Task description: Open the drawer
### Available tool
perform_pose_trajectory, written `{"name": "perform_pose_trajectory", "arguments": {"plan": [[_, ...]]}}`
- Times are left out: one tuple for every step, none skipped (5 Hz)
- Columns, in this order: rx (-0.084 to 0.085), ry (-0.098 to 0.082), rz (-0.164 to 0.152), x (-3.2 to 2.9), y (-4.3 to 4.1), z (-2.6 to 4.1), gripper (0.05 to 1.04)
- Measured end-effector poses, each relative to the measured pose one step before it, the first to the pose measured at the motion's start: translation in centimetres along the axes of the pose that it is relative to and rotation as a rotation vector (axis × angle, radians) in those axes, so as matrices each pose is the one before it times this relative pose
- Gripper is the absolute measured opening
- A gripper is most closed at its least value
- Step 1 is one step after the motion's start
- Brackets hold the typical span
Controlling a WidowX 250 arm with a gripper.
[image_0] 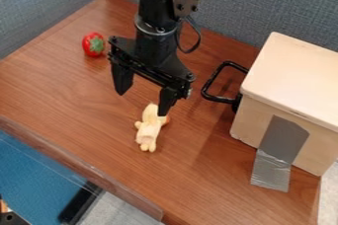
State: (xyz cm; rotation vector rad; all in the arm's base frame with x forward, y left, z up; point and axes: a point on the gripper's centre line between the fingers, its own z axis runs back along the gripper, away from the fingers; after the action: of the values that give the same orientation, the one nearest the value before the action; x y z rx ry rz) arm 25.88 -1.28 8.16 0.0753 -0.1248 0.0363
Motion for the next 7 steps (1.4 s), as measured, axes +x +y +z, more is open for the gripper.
{"name": "perform_pose_trajectory", "arguments": {"plan": [[0.0024,0.0258,0.0035,-0.164,-0.087,-0.584,0.999],[-0.0086,0.0063,0.0371,3.441,-0.854,-0.839,0.999],[-0.0205,-0.0092,0.0135,3.103,-0.981,-0.675,0.999],[-0.0064,-0.0052,0.0112,3.003,-1.077,-1.040,0.999],[-0.0142,0.0192,0.0151,2.020,-1.202,-1.871,0.999],[0.0272,0.0319,0.0339,1.716,-0.224,-2.252,0.998],[0.0121,0.0440,-0.0168,0.222,-0.488,-1.588,0.961]]}}
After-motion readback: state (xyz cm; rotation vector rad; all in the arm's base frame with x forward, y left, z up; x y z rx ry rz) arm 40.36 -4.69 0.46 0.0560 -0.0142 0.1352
